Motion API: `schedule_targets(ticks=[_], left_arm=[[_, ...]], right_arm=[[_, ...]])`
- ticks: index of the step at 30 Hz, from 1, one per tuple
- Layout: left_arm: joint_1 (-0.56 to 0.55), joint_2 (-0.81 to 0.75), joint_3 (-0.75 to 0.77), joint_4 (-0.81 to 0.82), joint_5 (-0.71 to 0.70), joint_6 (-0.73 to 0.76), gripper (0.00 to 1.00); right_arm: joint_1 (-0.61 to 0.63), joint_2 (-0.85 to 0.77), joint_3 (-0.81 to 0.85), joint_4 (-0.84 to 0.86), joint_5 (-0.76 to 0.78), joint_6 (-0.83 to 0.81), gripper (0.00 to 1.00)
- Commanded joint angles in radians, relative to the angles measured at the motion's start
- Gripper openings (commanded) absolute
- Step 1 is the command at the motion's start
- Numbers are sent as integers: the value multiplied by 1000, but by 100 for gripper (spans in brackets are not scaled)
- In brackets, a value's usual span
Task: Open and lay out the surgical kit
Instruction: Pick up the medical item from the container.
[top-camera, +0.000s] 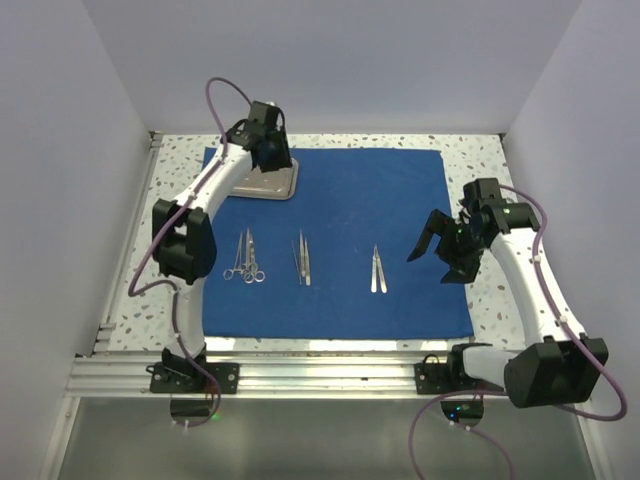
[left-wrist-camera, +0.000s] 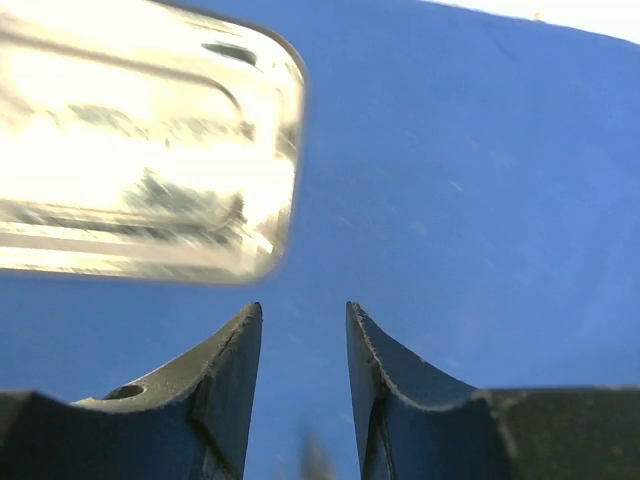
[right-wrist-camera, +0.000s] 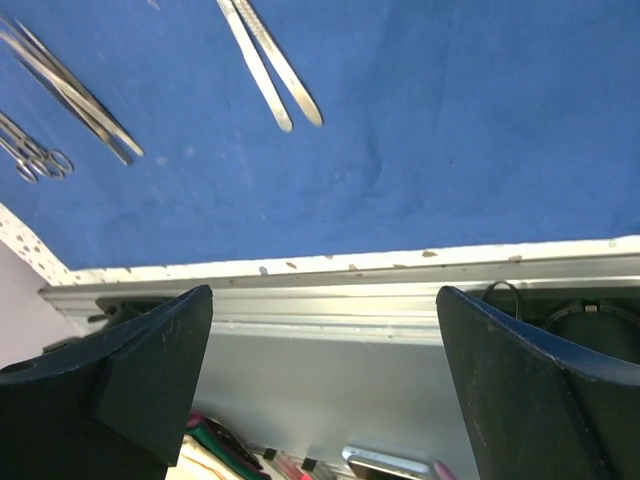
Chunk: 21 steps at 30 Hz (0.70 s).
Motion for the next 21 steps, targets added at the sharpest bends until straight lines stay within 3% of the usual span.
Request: schedule_targets(ticks=[1, 9, 21], left_arm=[[14, 136, 129, -73, -70, 255, 42], [38, 313, 277, -59, -45, 303, 42], [40, 347, 205, -38, 1, 289, 41]], right_arm=[[-6, 61, 71, 50, 35, 13, 98], [-23, 195, 151, 75, 84, -9, 98], [-51, 256, 156, 80, 80, -30, 98]])
